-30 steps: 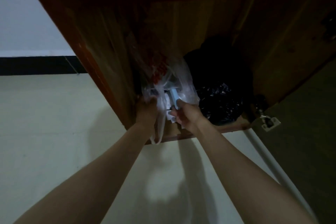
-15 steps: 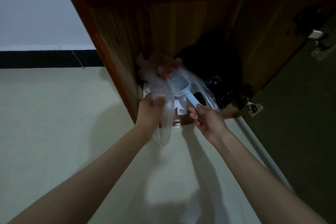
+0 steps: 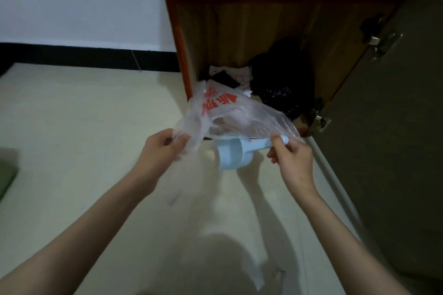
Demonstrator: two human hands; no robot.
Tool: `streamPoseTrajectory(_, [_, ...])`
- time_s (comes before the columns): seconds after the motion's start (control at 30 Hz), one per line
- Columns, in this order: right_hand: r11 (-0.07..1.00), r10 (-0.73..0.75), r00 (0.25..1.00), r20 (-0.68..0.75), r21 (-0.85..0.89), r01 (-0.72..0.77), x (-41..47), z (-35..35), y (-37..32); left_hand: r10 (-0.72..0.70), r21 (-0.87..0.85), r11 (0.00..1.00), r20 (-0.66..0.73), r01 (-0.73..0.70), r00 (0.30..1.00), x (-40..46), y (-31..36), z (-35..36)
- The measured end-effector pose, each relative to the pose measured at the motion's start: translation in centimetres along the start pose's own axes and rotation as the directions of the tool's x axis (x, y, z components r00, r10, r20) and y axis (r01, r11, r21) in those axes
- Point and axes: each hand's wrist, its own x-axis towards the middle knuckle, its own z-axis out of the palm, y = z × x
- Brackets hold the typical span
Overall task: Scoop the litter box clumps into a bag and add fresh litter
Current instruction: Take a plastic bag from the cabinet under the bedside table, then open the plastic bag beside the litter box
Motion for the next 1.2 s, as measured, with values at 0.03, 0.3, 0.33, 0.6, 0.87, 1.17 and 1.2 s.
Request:
streamPoseTrajectory(0.03, [0.997,-0.058,0.998,0.014,-0.049,0.058,-0.4,0.2,-0.7,-0.001,-0.013,1.000,-0.028,0.001,1.000,-0.7,0.1,-0.9])
streamPoseTrajectory(0.3, [0.891,-0.321,0.867,0.380,-0.191,0.413,-2.3,7.7,-6.8,-0.095,-0.042,0.995,-0.282,0.086,0.955,-3.9,-0.3,-10.4])
streamPoseTrajectory(0.33, [0.886,-0.332,0.839,0.432,-0.162,0.435,-2.7,8.8,-7.6,-0.114,-0.050,0.993,-0.332,0.104,0.936,-4.5,-0.7,-12.1])
streamPoseTrajectory(0.6, [0.840,-0.413,0.655,0.633,-0.012,0.542,-6.5,19.0,-11.5,-0.161,-0.113,0.987,-0.616,0.116,0.771,-10.3,-0.9,-21.6])
streamPoseTrajectory(0.87, [0.914,-0.277,0.563,0.778,0.032,0.405,-11.8,28.7,-12.4,-0.093,-0.084,0.996,-0.855,0.041,0.510,-16.5,-0.5,-31.7])
streamPoseTrajectory(1.17, [0.975,0.122,0.397,0.910,-0.184,0.123,-21.2,37.5,-10.3,-0.172,-0.209,0.972,-0.946,-0.110,0.274,-25.4,-8.8,-42.3])
streamPoseTrajectory(1.2, [0.971,0.156,0.377,0.913,-0.213,0.113,-22.7,38.7,-10.5,-0.183,-0.226,0.963,-0.948,-0.147,0.261,-26.3,-9.6,-43.6])
